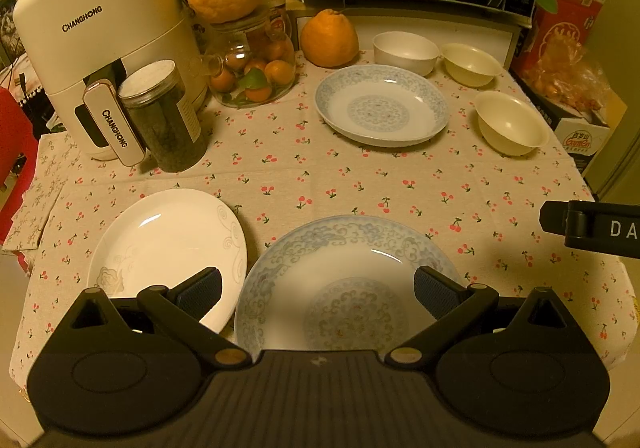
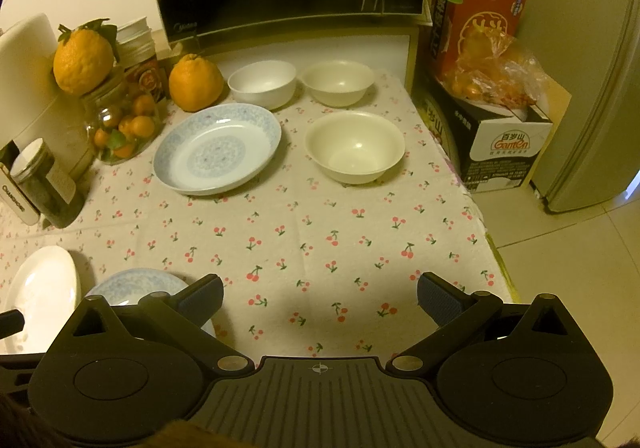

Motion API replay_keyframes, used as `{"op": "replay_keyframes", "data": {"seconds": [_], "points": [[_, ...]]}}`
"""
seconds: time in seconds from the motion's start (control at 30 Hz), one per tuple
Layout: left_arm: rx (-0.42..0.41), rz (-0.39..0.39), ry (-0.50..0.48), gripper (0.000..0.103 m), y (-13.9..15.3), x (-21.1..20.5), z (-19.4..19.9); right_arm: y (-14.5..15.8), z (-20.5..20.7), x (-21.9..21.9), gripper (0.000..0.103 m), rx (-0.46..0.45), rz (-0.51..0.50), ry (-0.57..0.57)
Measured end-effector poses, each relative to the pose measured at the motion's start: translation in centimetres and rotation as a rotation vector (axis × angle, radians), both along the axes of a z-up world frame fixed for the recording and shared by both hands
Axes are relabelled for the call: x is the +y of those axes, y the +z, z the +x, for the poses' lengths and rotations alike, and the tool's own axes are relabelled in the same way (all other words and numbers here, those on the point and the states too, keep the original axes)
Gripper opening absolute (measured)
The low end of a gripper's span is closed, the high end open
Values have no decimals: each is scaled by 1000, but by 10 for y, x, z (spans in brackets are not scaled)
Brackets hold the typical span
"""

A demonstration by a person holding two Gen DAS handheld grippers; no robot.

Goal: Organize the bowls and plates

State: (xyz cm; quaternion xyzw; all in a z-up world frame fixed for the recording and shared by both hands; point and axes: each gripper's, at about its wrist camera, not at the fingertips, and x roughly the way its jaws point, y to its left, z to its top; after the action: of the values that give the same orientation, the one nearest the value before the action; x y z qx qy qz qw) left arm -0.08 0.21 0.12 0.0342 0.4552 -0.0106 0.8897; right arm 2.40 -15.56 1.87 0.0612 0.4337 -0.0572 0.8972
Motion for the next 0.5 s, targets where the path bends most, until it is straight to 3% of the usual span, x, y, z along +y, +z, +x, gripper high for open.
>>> {"op": "replay_keyframes", "data": {"seconds": [0.5], "points": [[3,2,-4,103,-2,0,1,-2,1,1,103,6,-7,-3]]}}
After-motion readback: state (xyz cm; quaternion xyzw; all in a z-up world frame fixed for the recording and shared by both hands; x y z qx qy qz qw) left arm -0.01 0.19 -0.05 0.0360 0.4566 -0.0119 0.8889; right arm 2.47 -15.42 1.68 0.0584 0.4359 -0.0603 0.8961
